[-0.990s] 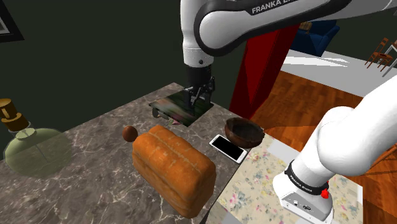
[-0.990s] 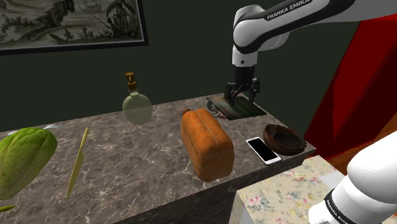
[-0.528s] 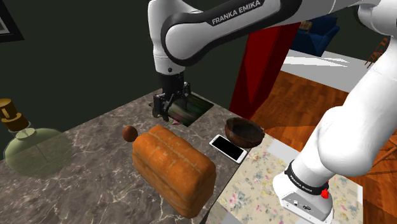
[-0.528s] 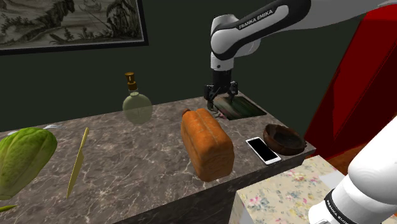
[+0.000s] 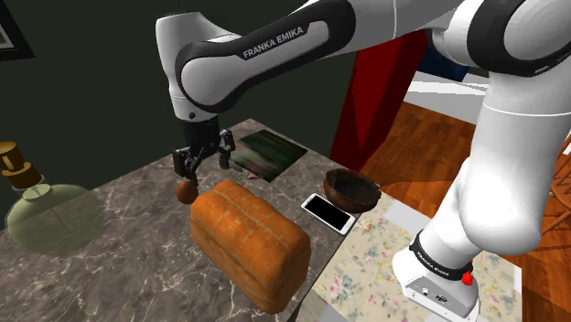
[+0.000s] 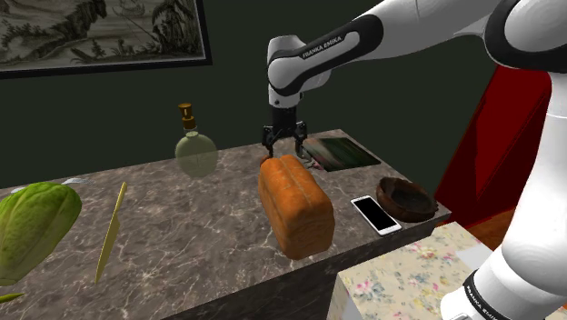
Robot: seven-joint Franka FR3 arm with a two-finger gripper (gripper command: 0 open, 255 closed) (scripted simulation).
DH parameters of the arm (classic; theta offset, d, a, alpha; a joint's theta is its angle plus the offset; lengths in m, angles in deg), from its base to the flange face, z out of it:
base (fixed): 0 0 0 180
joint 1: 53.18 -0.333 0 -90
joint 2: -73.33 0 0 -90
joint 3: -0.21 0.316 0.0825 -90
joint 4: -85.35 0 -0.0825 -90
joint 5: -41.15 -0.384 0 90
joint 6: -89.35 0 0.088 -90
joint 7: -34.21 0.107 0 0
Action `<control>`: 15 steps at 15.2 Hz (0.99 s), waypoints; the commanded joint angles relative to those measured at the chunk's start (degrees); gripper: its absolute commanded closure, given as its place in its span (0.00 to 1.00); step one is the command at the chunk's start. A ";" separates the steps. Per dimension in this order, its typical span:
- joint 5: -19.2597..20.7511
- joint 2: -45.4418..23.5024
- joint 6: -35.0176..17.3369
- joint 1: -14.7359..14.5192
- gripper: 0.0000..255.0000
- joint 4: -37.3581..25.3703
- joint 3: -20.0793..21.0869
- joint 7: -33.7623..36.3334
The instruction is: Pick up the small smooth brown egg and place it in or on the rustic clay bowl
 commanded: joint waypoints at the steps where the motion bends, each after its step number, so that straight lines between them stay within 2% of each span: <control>1: 1.63 -4.74 0.13 -1.37 0.00 -5.10 -0.18 1.64; 4: 3.72 -11.74 1.41 -3.92 0.00 -13.79 -0.65 3.77; 5: 3.86 -12.33 1.56 -4.17 0.00 -14.57 -0.74 3.91; 12: 4.51 -14.06 -3.45 -4.42 0.00 -11.22 -1.12 4.34; 15: 4.51 -14.06 -3.45 -4.42 0.00 -11.22 -1.12 4.34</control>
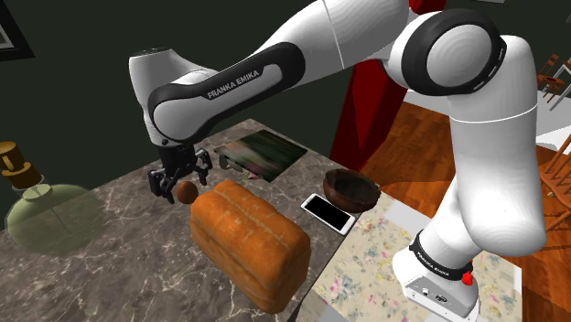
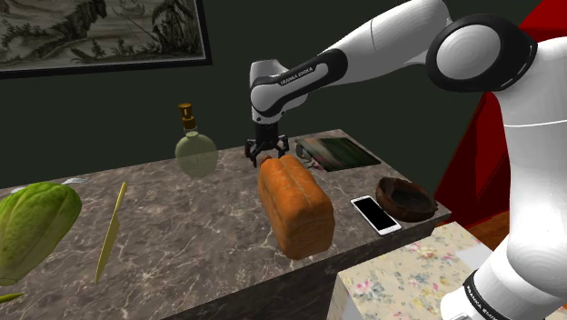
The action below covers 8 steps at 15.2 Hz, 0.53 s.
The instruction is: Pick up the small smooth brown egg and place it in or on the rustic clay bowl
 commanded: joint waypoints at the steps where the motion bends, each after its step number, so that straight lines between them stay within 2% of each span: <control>1: 0.03 -0.11 -0.10 -0.04 0.00 -0.03 -0.01 0.03; 5: 0.03 -0.10 -0.09 -0.03 0.00 -0.02 -0.01 0.03; 6: 0.03 -0.10 -0.09 -0.03 1.00 -0.02 -0.01 0.03; 8: 0.03 -0.10 -0.09 -0.03 1.00 -0.02 -0.01 0.03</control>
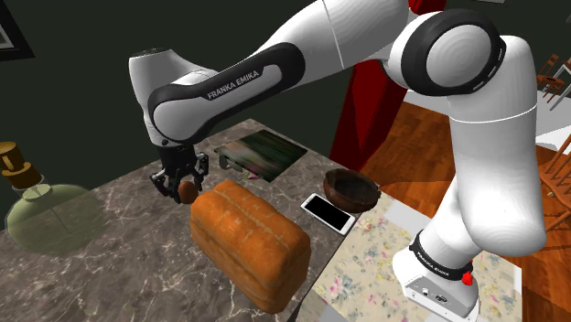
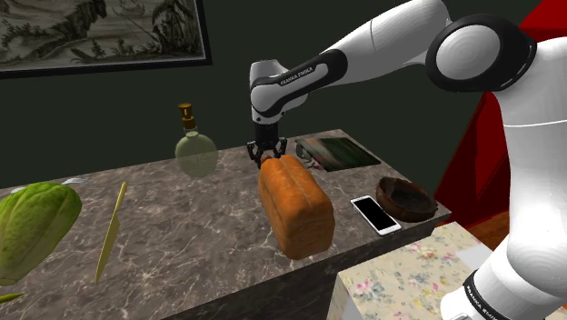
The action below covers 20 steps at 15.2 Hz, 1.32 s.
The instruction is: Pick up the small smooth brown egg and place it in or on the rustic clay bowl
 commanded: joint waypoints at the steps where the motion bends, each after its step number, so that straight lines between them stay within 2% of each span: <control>1: 0.00 -0.01 0.00 0.00 1.00 0.01 0.00 0.00; 7: 0.00 -0.02 0.00 0.00 1.00 0.00 0.00 0.00; 20: -1.20 3.41 8.29 0.21 1.00 -5.03 0.72 -0.32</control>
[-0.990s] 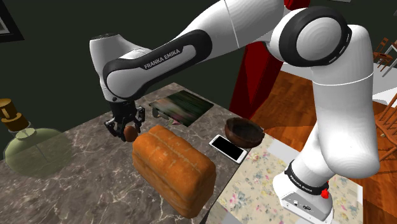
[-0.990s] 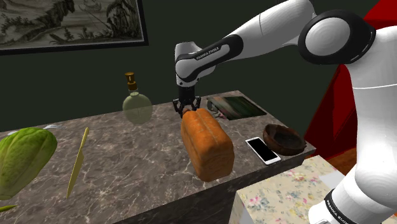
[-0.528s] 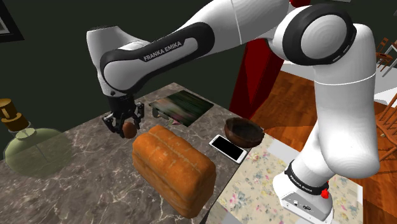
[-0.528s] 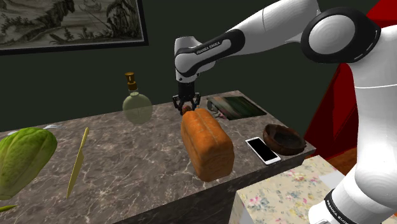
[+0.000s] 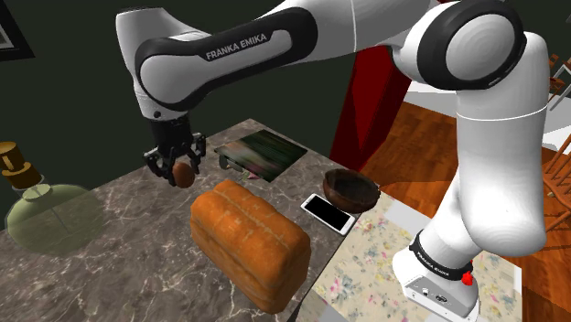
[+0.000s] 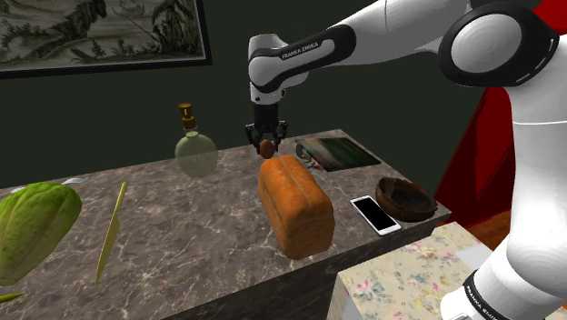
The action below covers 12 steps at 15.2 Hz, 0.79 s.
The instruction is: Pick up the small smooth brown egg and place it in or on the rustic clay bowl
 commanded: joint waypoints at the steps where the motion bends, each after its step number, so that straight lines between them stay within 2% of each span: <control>1: -0.08 0.19 1.45 -0.09 1.00 -1.27 0.07 0.02; 12: -0.55 1.39 9.30 -0.41 1.00 -8.01 0.42 0.02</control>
